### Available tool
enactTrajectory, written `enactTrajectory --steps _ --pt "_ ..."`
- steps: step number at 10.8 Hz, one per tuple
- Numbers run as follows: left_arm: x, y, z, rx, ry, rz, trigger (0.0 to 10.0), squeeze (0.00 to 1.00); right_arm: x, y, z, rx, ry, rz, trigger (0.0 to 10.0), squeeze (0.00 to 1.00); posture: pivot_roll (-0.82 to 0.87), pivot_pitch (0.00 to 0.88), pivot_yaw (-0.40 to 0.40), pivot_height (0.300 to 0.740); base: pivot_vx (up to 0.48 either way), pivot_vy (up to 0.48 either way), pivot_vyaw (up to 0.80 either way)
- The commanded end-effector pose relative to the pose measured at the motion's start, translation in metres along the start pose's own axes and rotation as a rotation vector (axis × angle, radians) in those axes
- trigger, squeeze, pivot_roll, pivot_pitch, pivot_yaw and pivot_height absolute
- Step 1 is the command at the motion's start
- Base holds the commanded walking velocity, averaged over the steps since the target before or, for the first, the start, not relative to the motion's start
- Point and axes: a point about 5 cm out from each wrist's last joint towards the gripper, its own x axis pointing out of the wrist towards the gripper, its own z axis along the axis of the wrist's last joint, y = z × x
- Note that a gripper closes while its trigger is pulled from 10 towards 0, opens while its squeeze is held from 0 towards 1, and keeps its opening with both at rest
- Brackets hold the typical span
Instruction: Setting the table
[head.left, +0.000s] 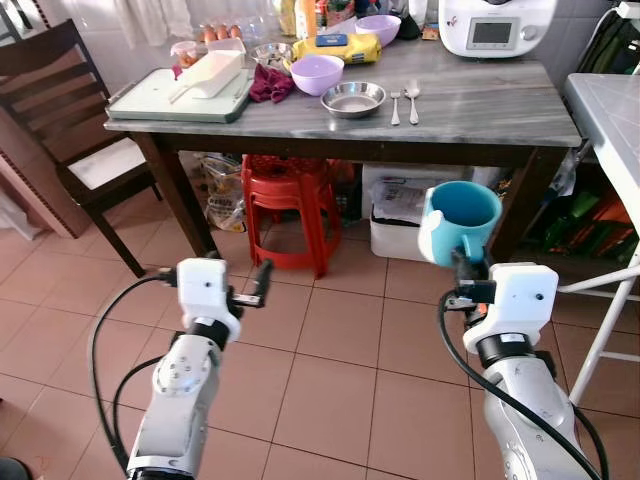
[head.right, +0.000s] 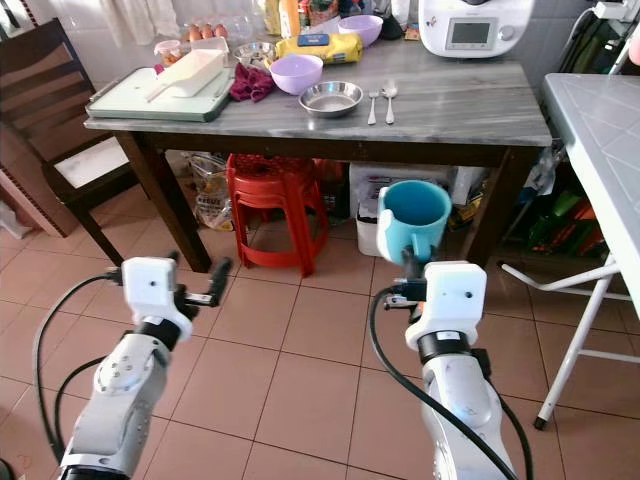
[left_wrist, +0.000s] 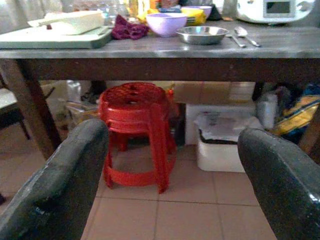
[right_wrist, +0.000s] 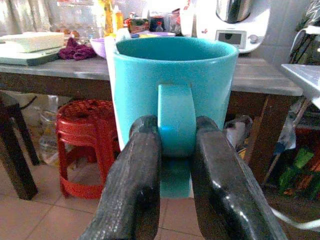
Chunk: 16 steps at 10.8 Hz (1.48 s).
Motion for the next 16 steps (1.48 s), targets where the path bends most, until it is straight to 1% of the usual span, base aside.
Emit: enactTrajectory --steps 1,2,3,4,5,6,7,8,9,10,12,13,15,16 --pt "-0.001 0.011 0.004 0.027 -0.017 0.047 10.0 0.0 0.0 0.0 0.01 -0.018 -0.039 -0.008 10.0 0.0 -0.06 0.066 0.098 0.74 0.0 0.0 0.0" --pt "-0.001 0.016 0.005 0.049 -0.017 0.079 10.0 0.0 -0.003 -0.003 0.009 -0.033 -0.029 -0.028 10.0 0.0 -0.06 0.067 0.101 0.74 0.0 0.0 0.0" --pt "-0.003 0.028 0.005 0.075 -0.005 0.146 10.0 0.0 -0.008 -0.011 0.007 -0.077 -0.017 -0.085 10.0 0.0 -0.07 0.067 0.108 0.74 0.0 0.0 0.0" --pt "-0.005 0.033 0.004 0.094 0.0 0.175 10.0 0.0 -0.008 -0.014 0.005 -0.045 -0.016 -0.101 10.0 0.0 -0.07 0.067 0.11 0.74 0.0 0.0 0.0" --pt "-0.012 0.038 0.0 0.088 0.019 0.162 10.0 0.0 -0.006 -0.019 0.004 -0.058 -0.009 -0.135 10.0 0.0 -0.08 0.07 0.114 0.74 0.0 0.0 0.0" --pt "-0.015 0.039 -0.002 0.087 0.029 0.149 10.0 0.0 -0.005 -0.019 0.006 -0.035 -0.031 -0.131 10.0 0.0 -0.08 0.071 0.111 0.74 0.0 0.0 0.0" --pt "-0.017 0.039 -0.003 0.08 0.029 0.145 10.0 0.0 -0.005 -0.016 0.004 -0.043 -0.001 -0.11 10.0 0.0 -0.07 0.073 0.102 0.74 0.0 0.0 0.0" --pt "-0.018 0.038 -0.005 0.072 0.031 0.144 10.0 0.0 -0.006 -0.014 0.003 -0.026 0.008 -0.082 10.0 0.0 -0.07 0.072 0.096 0.74 0.0 0.0 0.0" --pt "-0.02 0.038 -0.007 0.073 0.036 0.146 10.0 0.0 -0.007 -0.011 0.004 0.018 -0.01 -0.046 10.0 0.0 -0.06 0.074 0.092 0.74 0.0 0.0 0.0" --pt "-0.021 0.036 -0.007 0.066 0.036 0.15 10.0 0.0 -0.006 -0.01 0.002 0.025 -0.002 -0.051 10.0 0.0 -0.06 0.076 0.086 0.74 0.0 0.0 0.0" --pt "-0.019 0.031 -0.005 0.038 0.022 0.131 10.0 0.0 -0.003 -0.009 0.003 0.021 -0.006 -0.044 10.0 0.0 -0.06 0.078 0.084 0.74 0.0 0.0 0.0" --pt "-0.018 0.028 -0.004 0.029 0.017 0.108 10.0 0.0 -0.003 -0.011 0.003 0.028 -0.001 -0.048 10.0 0.0 -0.06 0.081 0.088 0.74 0.334 0.0 0.0" --pt "-0.017 0.023 -0.005 0.021 0.023 0.078 10.0 0.0 -0.004 -0.012 0.001 0.035 0.009 -0.06 10.0 0.0 -0.07 0.083 0.094 0.74 0.379 0.0 -0.62" --pt "-0.016 0.021 -0.006 0.015 0.023 0.066 10.0 0.0 -0.004 -0.012 0.001 0.031 0.008 -0.06 10.0 0.0 -0.07 0.084 0.096 0.74 0.405 0.0 0.0"
